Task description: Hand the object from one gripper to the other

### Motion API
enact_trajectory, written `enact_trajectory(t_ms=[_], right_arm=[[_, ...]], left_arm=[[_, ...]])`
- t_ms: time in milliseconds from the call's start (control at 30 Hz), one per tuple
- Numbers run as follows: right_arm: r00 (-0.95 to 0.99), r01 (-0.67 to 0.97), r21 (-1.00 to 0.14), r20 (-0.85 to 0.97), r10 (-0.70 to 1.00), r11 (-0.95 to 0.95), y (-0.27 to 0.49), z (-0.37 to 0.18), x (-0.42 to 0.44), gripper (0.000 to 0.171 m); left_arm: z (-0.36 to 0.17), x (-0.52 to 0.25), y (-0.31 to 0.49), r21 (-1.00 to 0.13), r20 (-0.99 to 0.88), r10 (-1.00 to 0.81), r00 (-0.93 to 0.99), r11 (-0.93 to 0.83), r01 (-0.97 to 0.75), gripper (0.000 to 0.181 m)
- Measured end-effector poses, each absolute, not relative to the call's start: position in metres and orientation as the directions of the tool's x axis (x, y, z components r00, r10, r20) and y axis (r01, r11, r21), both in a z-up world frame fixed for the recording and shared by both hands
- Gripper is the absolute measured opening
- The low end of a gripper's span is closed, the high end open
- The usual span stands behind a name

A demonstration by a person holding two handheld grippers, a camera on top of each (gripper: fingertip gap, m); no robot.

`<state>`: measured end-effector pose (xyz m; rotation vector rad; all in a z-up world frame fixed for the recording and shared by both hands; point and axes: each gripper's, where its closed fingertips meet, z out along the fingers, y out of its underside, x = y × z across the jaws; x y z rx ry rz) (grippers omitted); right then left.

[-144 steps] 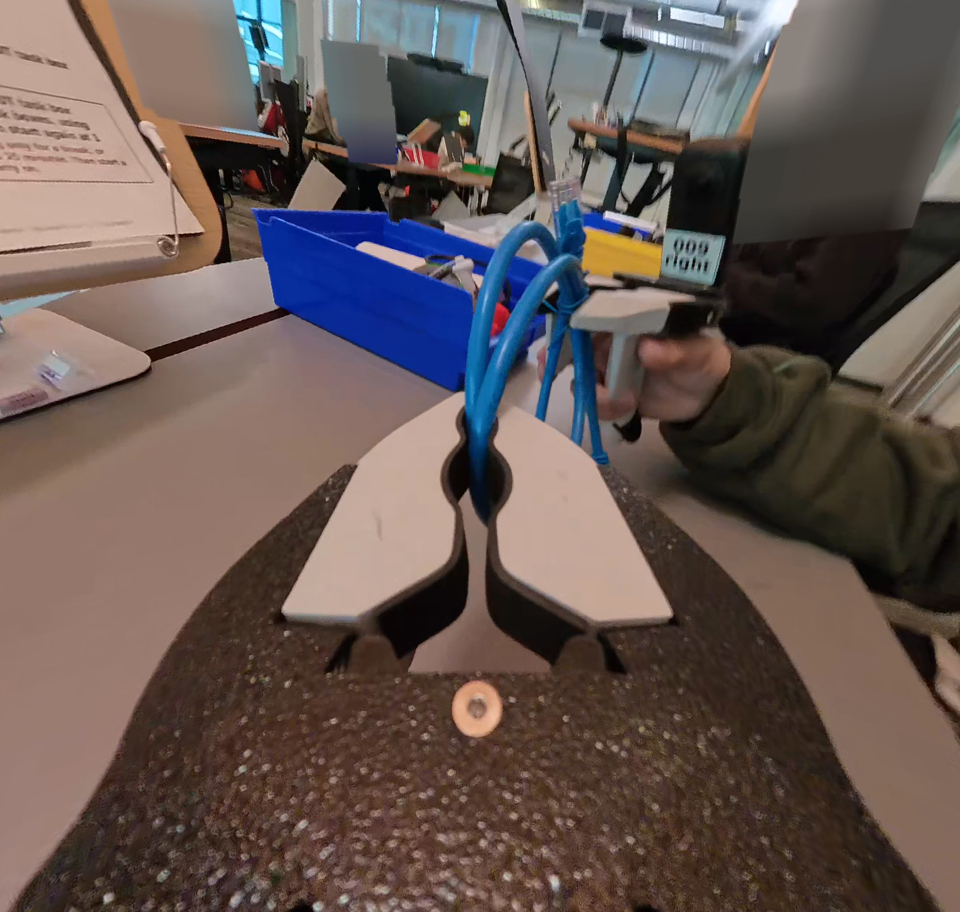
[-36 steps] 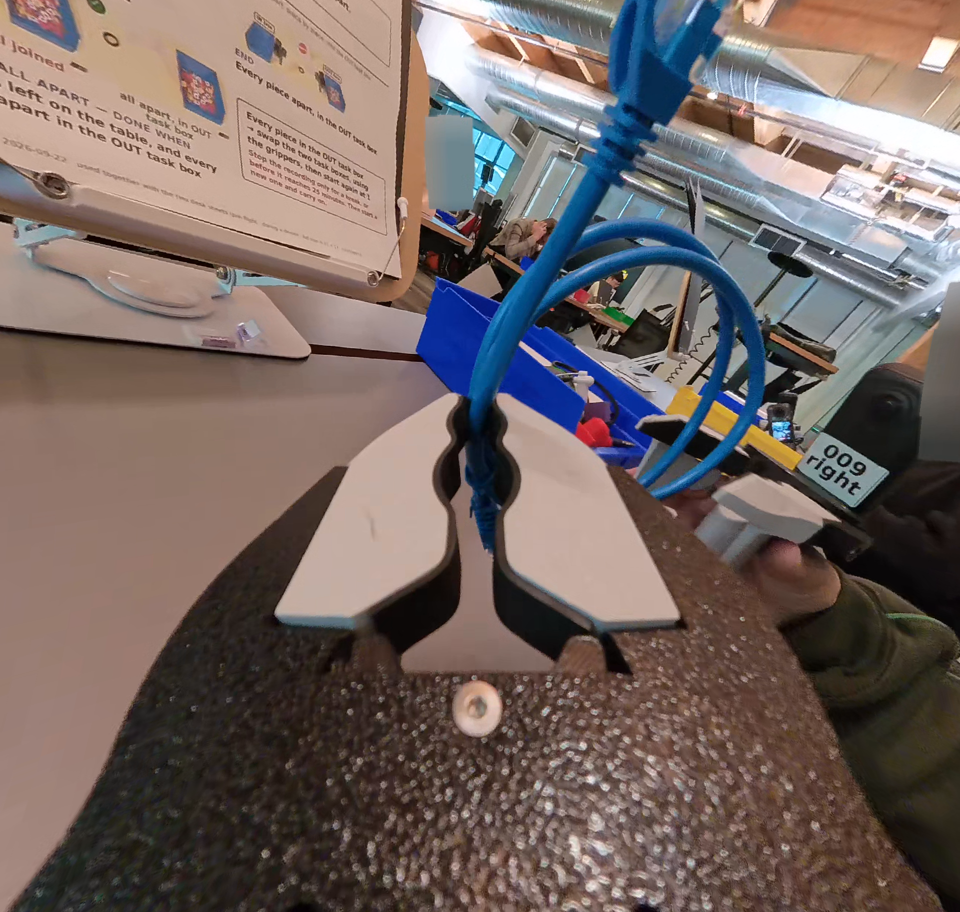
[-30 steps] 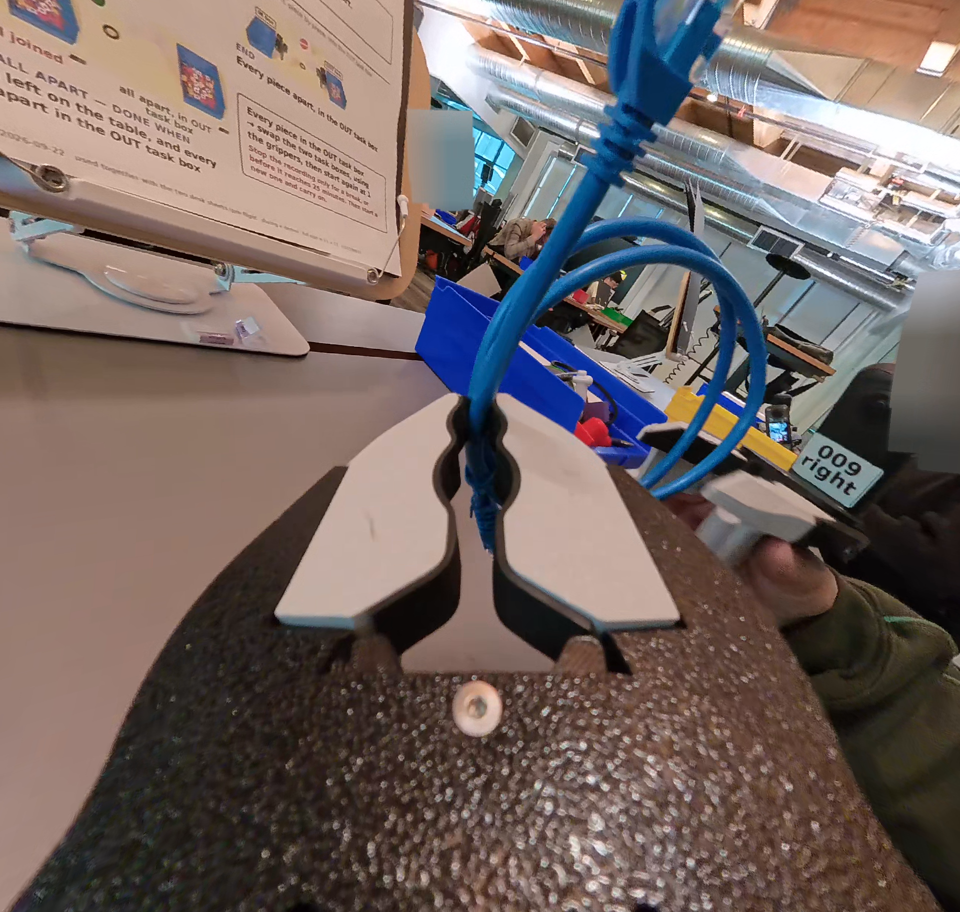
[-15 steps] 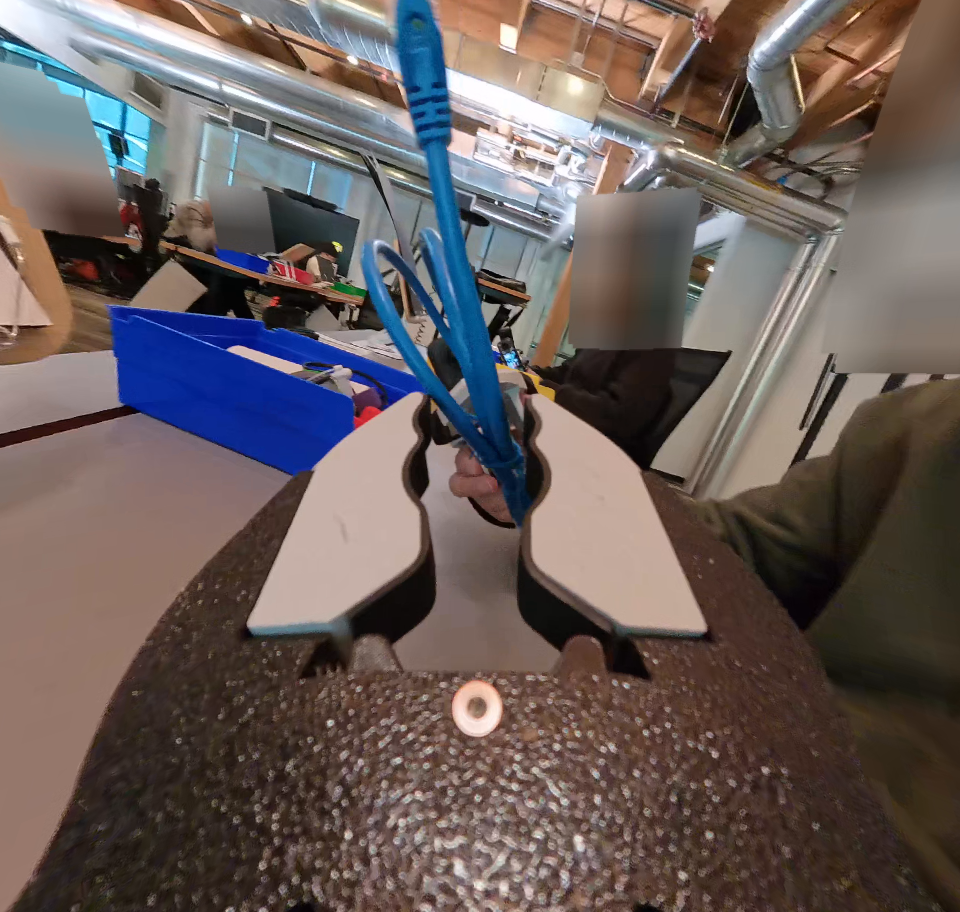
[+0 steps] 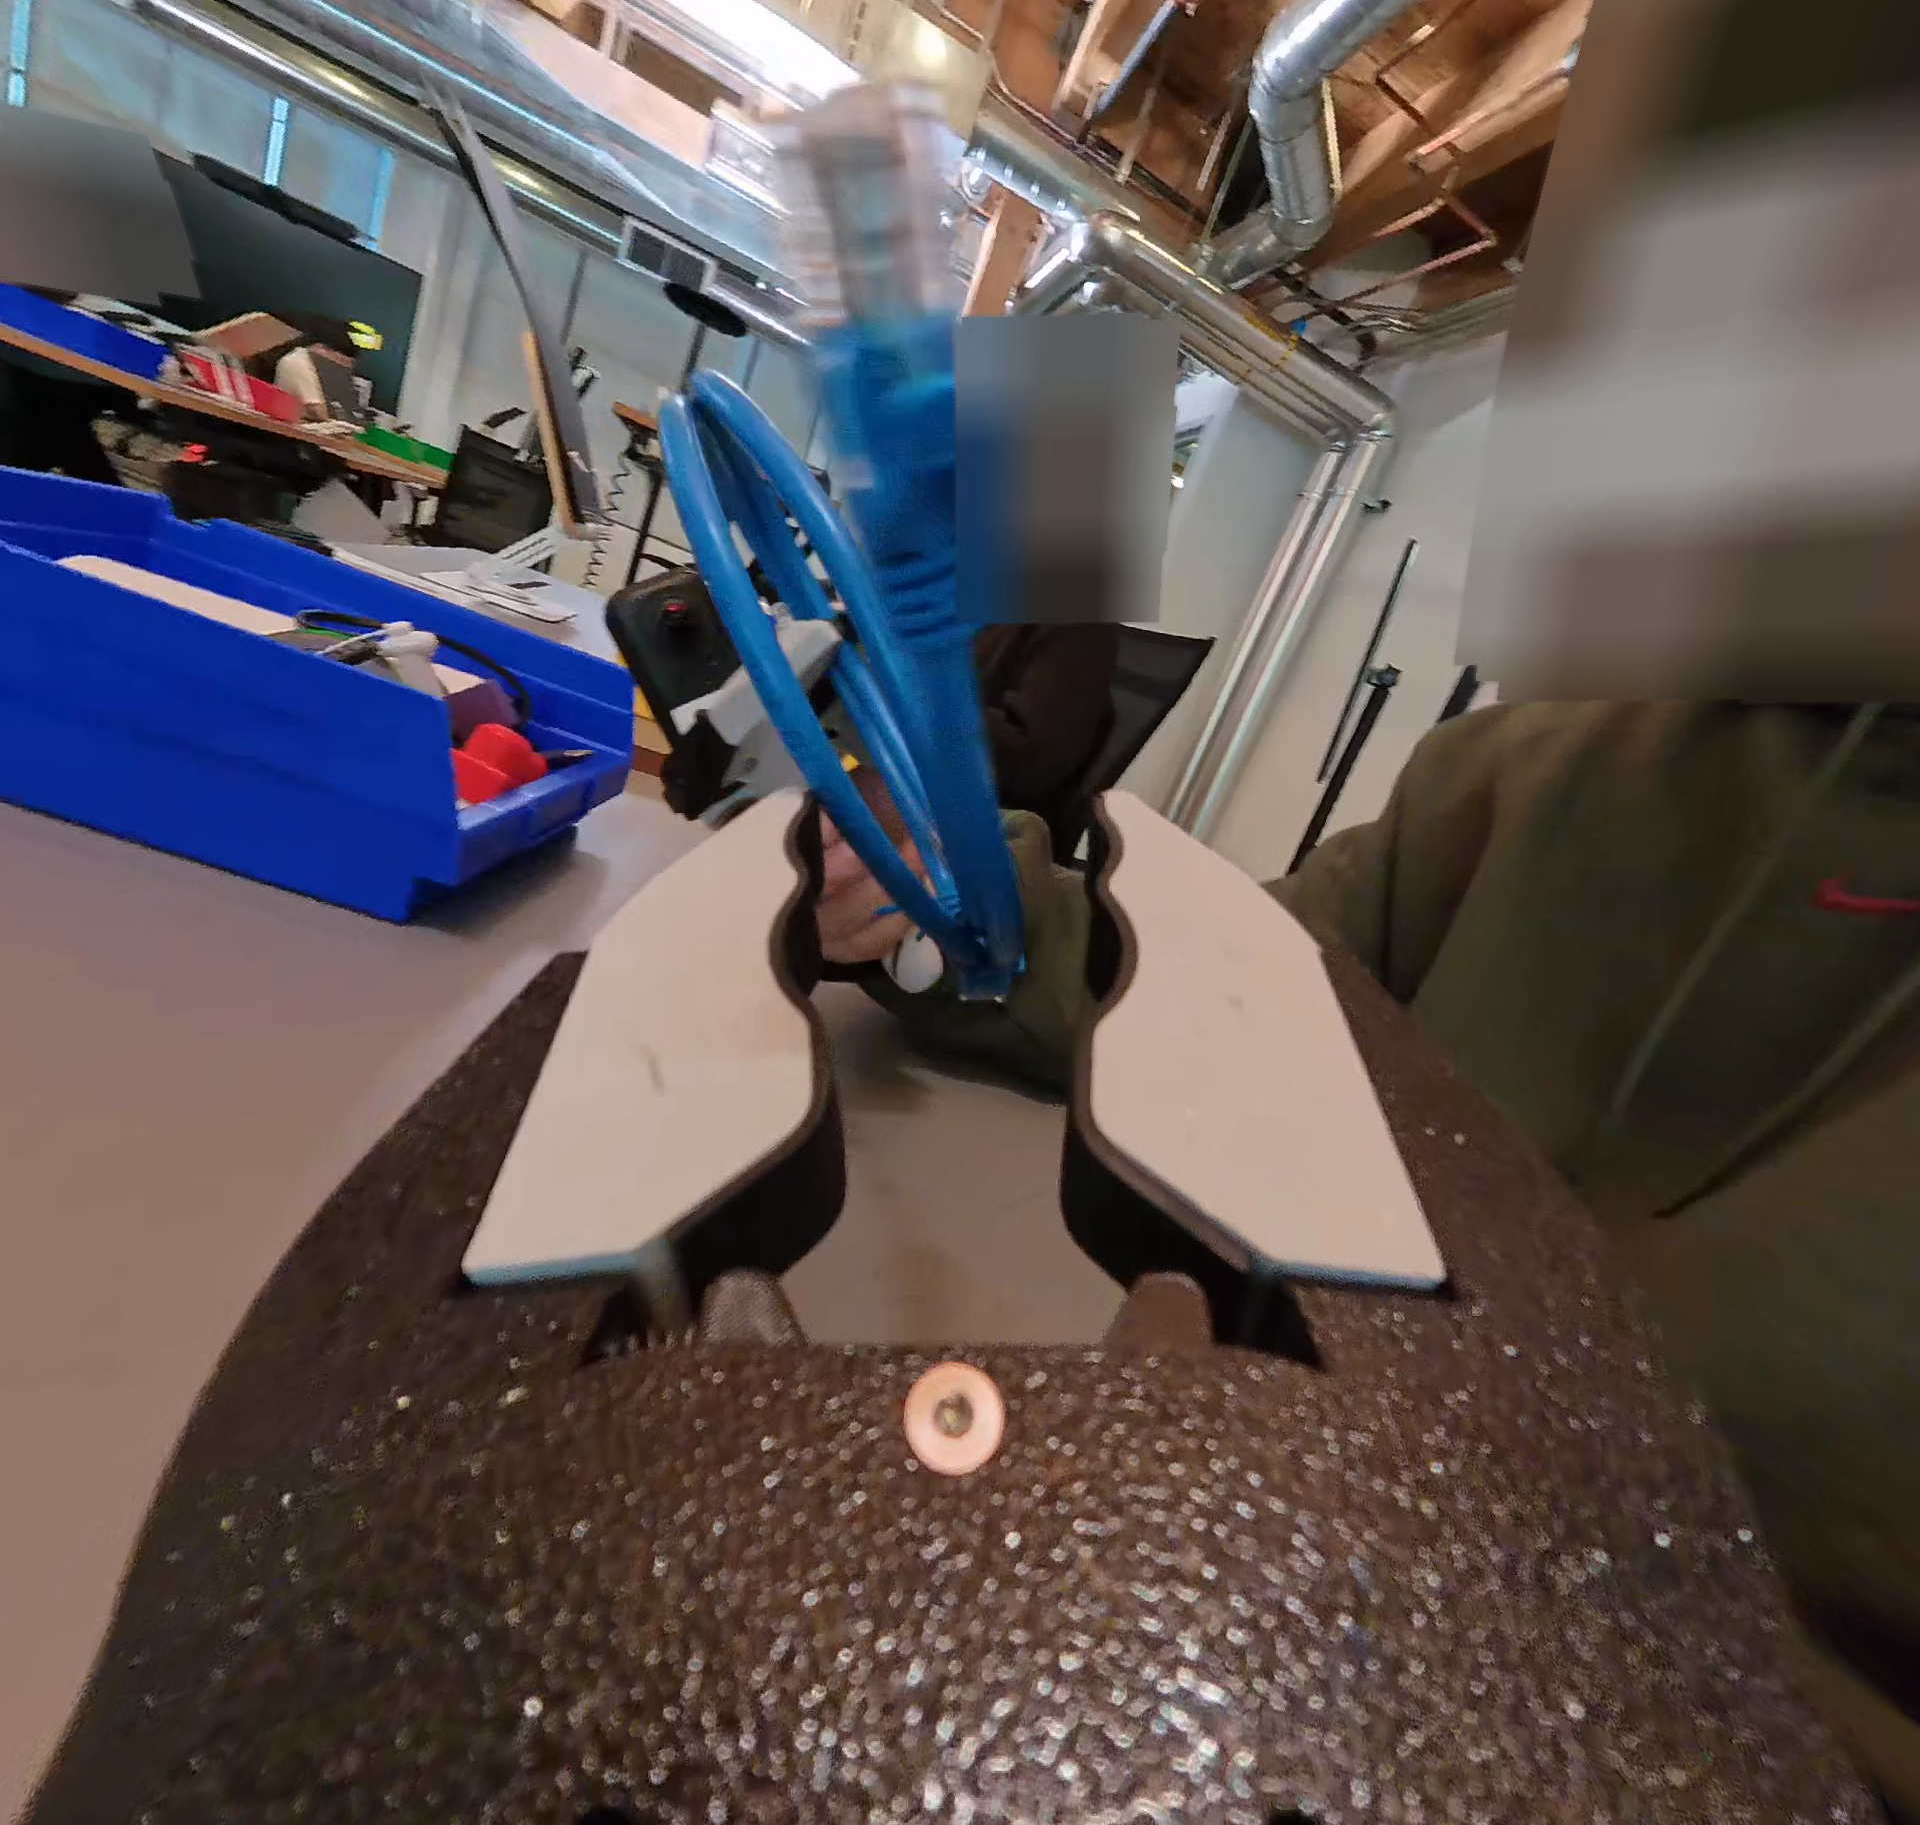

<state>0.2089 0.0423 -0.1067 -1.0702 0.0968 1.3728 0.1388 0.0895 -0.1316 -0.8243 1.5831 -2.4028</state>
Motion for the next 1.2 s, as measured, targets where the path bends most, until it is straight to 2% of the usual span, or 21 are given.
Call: enact_trajectory(t_ms=[100,200,267,333,400,500,567,633,733,800,867,900,1000,1033,1100,1200], right_arm=[[0.264,-0.831,-0.532,-0.634,0.727,-0.163,0.043,-0.108,0.215,0.006],[0.284,-0.829,-0.535,-0.651,0.704,-0.160,0.045,-0.112,0.217,0.006],[0.342,-0.828,-0.547,-0.668,0.661,-0.125,0.050,-0.116,0.224,0.006],[0.437,-0.816,-0.574,-0.687,0.580,-0.065,0.056,-0.124,0.235,0.017],[0.577,-0.759,-0.651,-0.671,0.465,0.004,0.062,-0.133,0.247,0.042],[0.818,-0.539,-0.840,-0.506,0.273,0.058,0.068,-0.144,0.257,0.070],[0.948,-0.305,-0.950,-0.296,0.115,0.069,0.071,-0.150,0.263,0.088],[1.000,-0.015,-0.997,-0.016,-0.016,0.071,0.073,-0.148,0.261,0.096],[0.913,0.397,-0.917,0.388,-0.128,0.051,0.077,-0.144,0.242,0.087],[0.757,0.636,-0.771,0.630,-0.173,-0.027,0.082,-0.150,0.231,0.082],[0.601,0.782,-0.617,0.784,-0.155,-0.090,0.087,-0.160,0.221,0.068],[0.572,0.806,-0.584,0.810,-0.130,-0.092,0.090,-0.166,0.215,0.065],[0.582,0.801,-0.591,0.806,-0.108,-0.099,0.092,-0.172,0.212,0.060],[0.574,0.804,-0.586,0.810,-0.121,-0.102,0.091,-0.171,0.214,0.054],[0.552,0.815,-0.566,0.824,-0.128,-0.127,0.090,-0.172,0.218,0.026],[0.570,0.801,-0.579,0.815,-0.104,-0.151,0.090,-0.175,0.219,0.015]], left_arm=[[-0.136,0.133,0.079,-0.911,0.321,-0.393,-0.862,-0.376,-0.168,0.041],[-0.140,0.132,0.073,-0.937,0.269,-0.407,-0.873,-0.320,-0.140,0.015],[-0.141,0.137,0.073,-0.940,0.274,-0.426,-0.862,-0.309,-0.146,0.009],[-0.140,0.145,0.078,-0.928,0.308,-0.457,-0.834,-0.339,-0.157,0.007],[-0.141,0.156,0.087,-0.917,0.342,-0.513,-0.787,-0.364,-0.162,0.006],[-0.140,0.172,0.108,-0.889,0.412,-0.610,-0.677,-0.432,-0.151,0.006],[-0.140,0.184,0.128,-0.855,0.480,-0.668,-0.569,-0.501,-0.134,0.006],[-0.144,0.192,0.141,-0.823,0.544,-0.697,-0.467,-0.552,-0.135,0.006],[-0.149,0.199,0.143,-0.792,0.597,-0.703,-0.387,-0.593,-0.146,0.006],[-0.150,0.202,0.136,-0.782,0.614,-0.701,-0.363,-0.602,-0.162,0.006],[-0.148,0.204,0.125,-0.780,0.617,-0.696,-0.367,-0.603,-0.167,0.005],[-0.145,0.204,0.119,-0.779,0.617,-0.690,-0.378,-0.603,-0.171,0.006],[-0.137,0.203,0.103,-0.778,0.615,-0.671,-0.413,-0.603,-0.178,0.006],[-0.136,0.203,0.100,-0.780,0.613,-0.670,-0.419,-0.599,-0.183,0.006],[-0.137,0.204,0.096,-0.783,0.610,-0.670,-0.423,-0.594,-0.187,0.006],[-0.136,0.203,0.094,-0.777,0.612,-0.655,-0.443,-0.601,-0.186,0.006]])
